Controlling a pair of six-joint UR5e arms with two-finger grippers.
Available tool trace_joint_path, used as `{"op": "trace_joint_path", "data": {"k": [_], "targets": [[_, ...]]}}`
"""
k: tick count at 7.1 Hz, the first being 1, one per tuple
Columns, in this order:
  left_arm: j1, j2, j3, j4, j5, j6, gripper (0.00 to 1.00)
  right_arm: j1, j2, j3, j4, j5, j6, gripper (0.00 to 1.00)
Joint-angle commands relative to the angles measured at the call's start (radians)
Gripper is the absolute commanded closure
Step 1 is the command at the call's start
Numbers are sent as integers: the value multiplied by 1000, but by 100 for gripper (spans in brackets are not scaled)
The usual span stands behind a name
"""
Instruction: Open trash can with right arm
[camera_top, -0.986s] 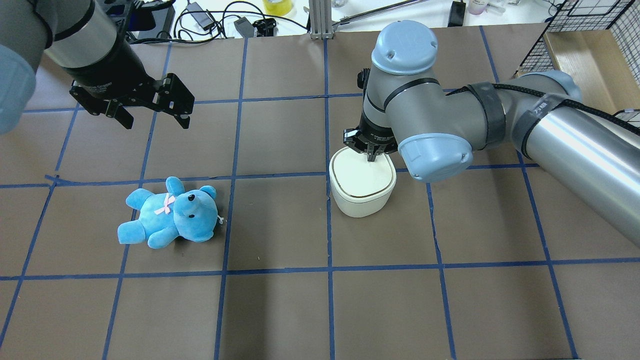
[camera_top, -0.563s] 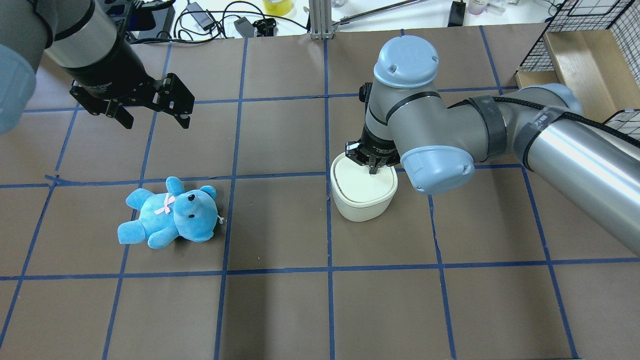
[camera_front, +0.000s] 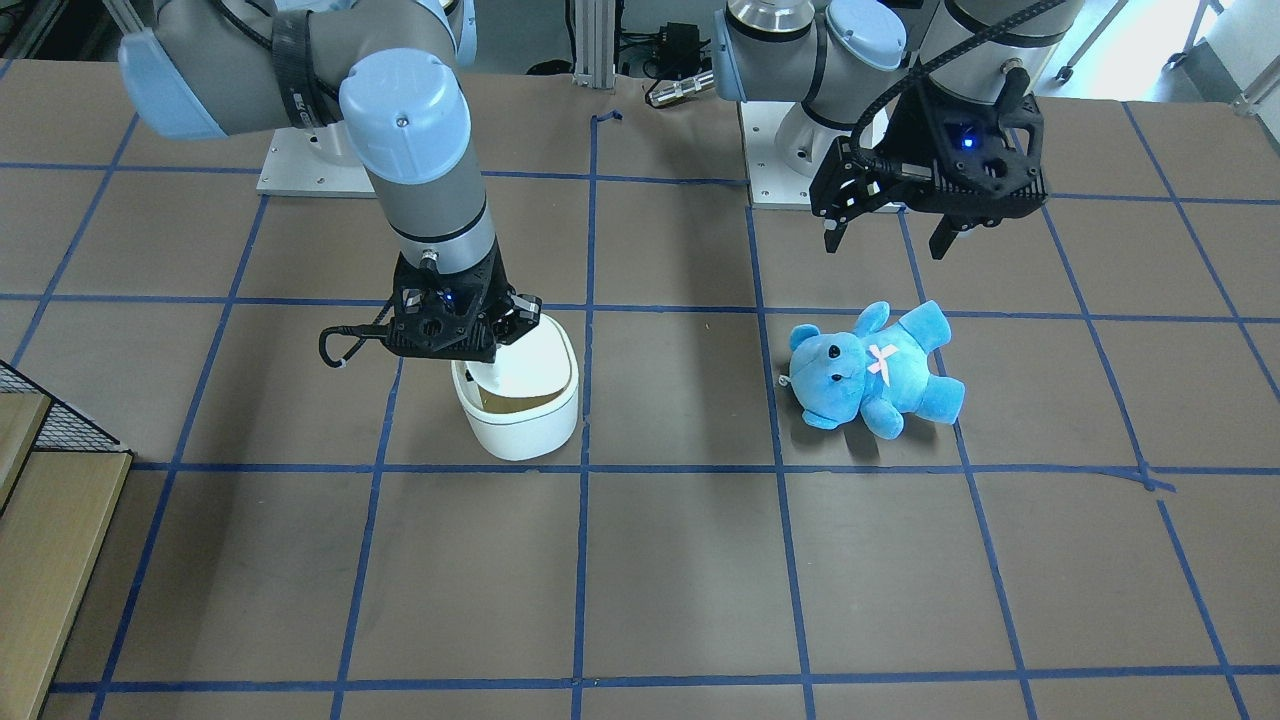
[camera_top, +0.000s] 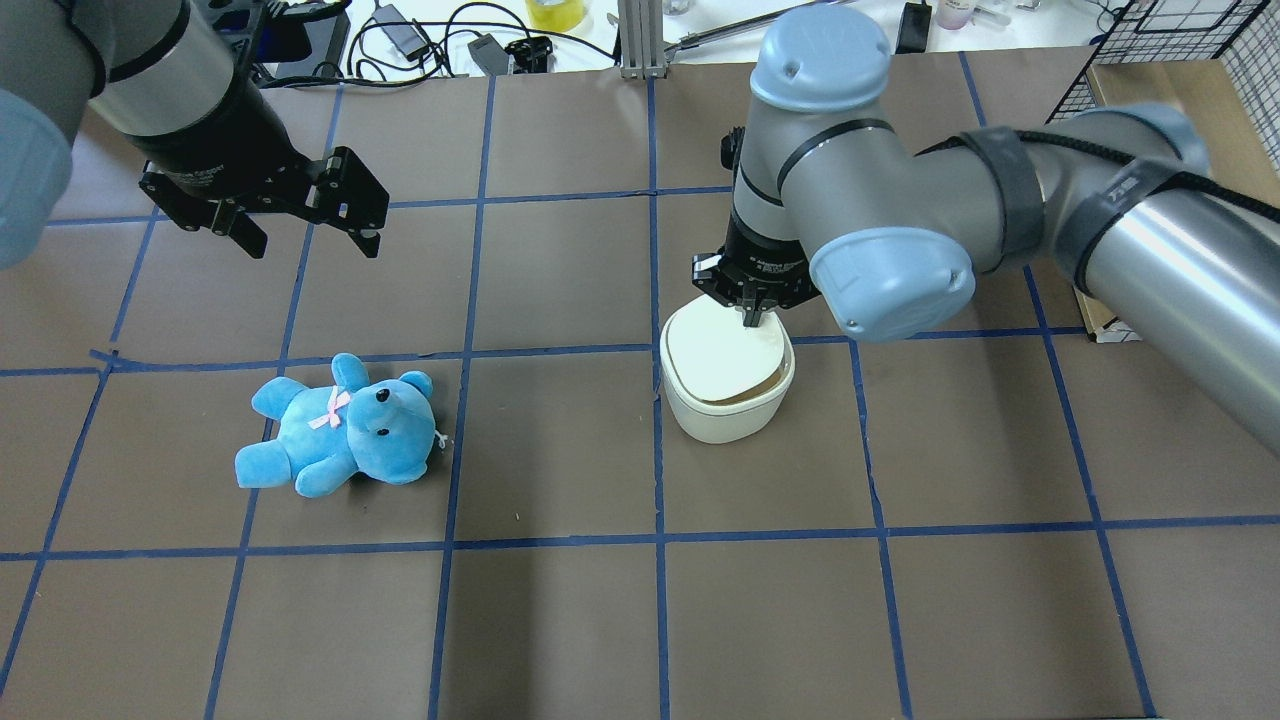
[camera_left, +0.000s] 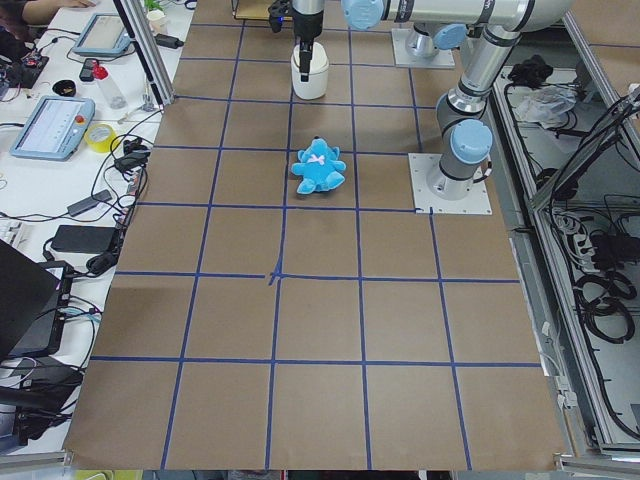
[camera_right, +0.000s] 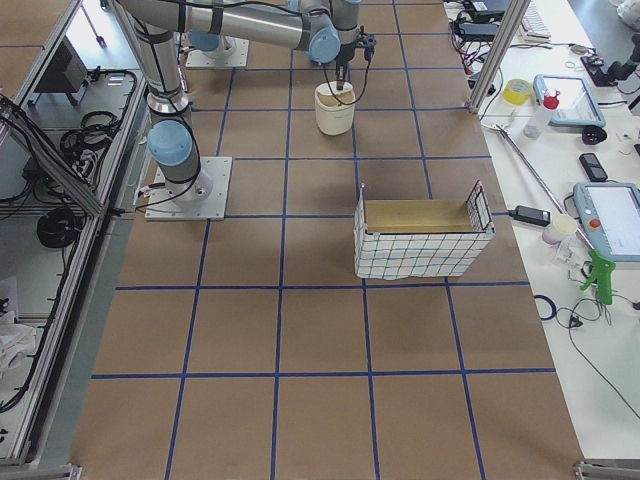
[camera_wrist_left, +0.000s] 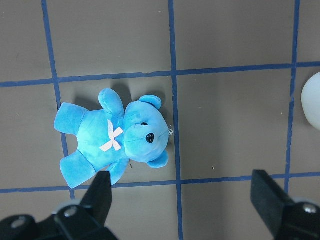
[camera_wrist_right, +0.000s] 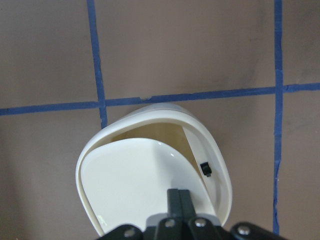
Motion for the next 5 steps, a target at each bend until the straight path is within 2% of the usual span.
{"op": "trace_joint_path", "data": {"k": [1, 2, 3, 5], "targets": [[0, 0, 0, 0, 0, 0, 0, -3, -7, -86, 117, 0, 0, 100], [0, 0, 0, 0, 0, 0, 0, -6, -13, -124, 168, -1, 0, 94], [0, 0, 0, 0, 0, 0, 0, -9, -14, -184, 246, -7, -1, 80], [0, 0, 0, 0, 0, 0, 0, -47, -16, -253, 305, -18, -45, 10]]}}
